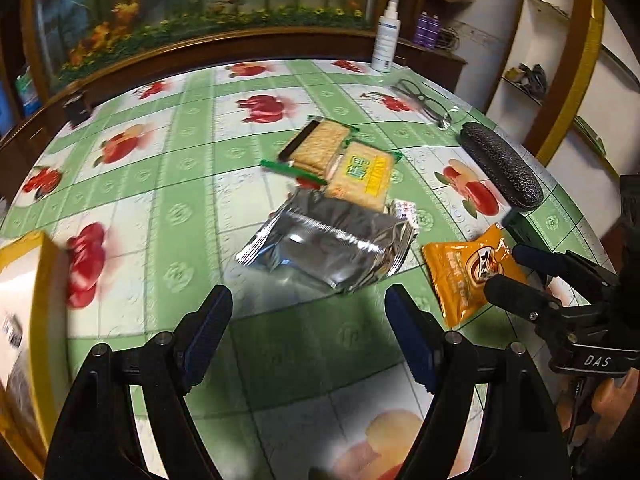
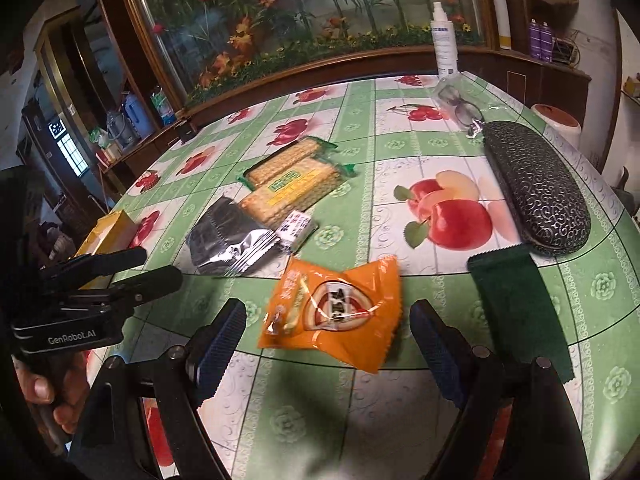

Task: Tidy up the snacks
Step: 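Move both open grippers back toward the remaining snack packs, then grasp the silver foil bag with the left gripper while the right gripper grasps an orange pack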

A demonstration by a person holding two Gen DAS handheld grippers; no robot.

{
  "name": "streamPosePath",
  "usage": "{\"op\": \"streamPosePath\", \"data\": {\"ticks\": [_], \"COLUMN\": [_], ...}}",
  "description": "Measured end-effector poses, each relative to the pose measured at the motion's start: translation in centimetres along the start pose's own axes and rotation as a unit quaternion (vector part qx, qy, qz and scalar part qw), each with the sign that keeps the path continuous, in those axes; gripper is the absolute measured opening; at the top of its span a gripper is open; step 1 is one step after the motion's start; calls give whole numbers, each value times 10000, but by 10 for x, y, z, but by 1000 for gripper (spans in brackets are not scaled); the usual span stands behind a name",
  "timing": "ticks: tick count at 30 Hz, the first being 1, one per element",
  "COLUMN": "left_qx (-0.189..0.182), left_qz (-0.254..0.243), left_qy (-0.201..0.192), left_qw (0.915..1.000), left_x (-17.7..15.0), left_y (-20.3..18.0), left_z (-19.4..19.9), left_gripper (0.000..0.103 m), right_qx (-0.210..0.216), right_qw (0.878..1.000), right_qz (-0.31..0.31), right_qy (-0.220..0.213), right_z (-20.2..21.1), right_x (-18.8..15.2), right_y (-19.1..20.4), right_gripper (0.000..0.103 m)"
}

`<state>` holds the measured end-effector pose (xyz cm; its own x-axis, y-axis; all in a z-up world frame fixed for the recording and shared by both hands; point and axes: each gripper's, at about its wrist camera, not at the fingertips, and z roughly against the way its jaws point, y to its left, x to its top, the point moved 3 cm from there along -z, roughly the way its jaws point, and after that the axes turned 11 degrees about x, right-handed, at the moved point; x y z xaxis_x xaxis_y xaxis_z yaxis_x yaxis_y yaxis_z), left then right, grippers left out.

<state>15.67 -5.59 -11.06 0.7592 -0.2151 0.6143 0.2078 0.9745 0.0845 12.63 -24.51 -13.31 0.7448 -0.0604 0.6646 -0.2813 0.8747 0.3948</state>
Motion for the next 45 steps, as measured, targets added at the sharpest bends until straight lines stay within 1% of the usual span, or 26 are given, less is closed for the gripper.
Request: {"op": "streamPosePath", "data": {"ticks": [6,11,14,16,18,21,22,23,24,25,27,28,29,31,32,33,34,39,40,41,42,43,44,45], "left_qx": [-76,-195,-109,-20,177,145,151,171,183,178,217,208,156,81,73,77,82,62,37,28,38,43,29,-5], "left_qz": [-311,-464,-599,-666,-747,-661,-631,-626,-635,-648,-678,-671,-629,-546,-516,-494,-467,-282,-214,-156,-99,-55,-6,49], "left_qy": [-38,22,-40,-91,-99,-124,-126,-138,-157,-187,-212,-227,-229,-212,-205,-207,-210,-161,-144,-129,-128,-135,-142,-142], "left_qw": [9995,9987,9981,9977,9970,9976,9978,9978,9977,9976,9972,9973,9976,9983,9984,9985,9987,9995,9997,9998,9999,9999,9999,9999], "left_x": [15,20,20,21,21,21,22,21,21,20,19,18,17,16,14,12,10,0,-3,-5,-8,-11,-13,-16], "left_y": [-11,-23,-31,-34,-35,-29,-27,-25,-24,-23,-21,-19,-17,-12,-10,-9,-7,4,7,9,12,14,17,19], "left_z": [-14,-26,-31,-34,-37,-40,-40,-40,-40,-39,-37,-35,-33,-31,-30,-29,-27,-18,-16,-14,-11,-8,-5,-2], "left_gripper": [79,79,84,85,85,85,84,82,78,77,66,65,60,59,59,59,59,58,58,58,58,58,58,58], "right_qx": [16,-4,-65,-183,-390,-579,-613,-658,-718,-783,-737,-684,-657,-612,-543,-497,-481,-412,-417,-417,-440,-462,-464,-467], "right_qw": [9999,9998,9996,9991,9978,9962,9957,9952,9945,9939,9948,9955,9959,9967,9975,9980,9981,9985,9984,9982,9979,9977,9976,9975], "right_qz": [-101,10,100,190,310,404,440,468,509,542,486,443,421,348,297,244,219,197,214,237,264,286,305,329], "right_qy": [64,176,245,328,429,516,543,556,564,556,502,488,464,400,354,317,325,316,332,371,400,412,422,422], "right_z": [-5,-15,-21,-27,-34,-39,-40,-41,-41,-40,-37,-35,-34,-30,-28,-26,-25,-24,-24,-26,-27,-29,-30,-31], "right_x": [2,4,8,10,10,11,12,11,11,11,12,12,12,13,13,14,14,12,12,11,11,10,10,10], "right_y": [-11,-6,-1,3,4,4,5,5,4,4,1,-1,-2,-4,-5,-5,-6,-5,-4,-3,-2,0,3,5], "right_gripper": [86,86,86,87,87,89,87,85,79,76,71,69,68,56,52,39,38,38,45,49,60,74,80,82]}}
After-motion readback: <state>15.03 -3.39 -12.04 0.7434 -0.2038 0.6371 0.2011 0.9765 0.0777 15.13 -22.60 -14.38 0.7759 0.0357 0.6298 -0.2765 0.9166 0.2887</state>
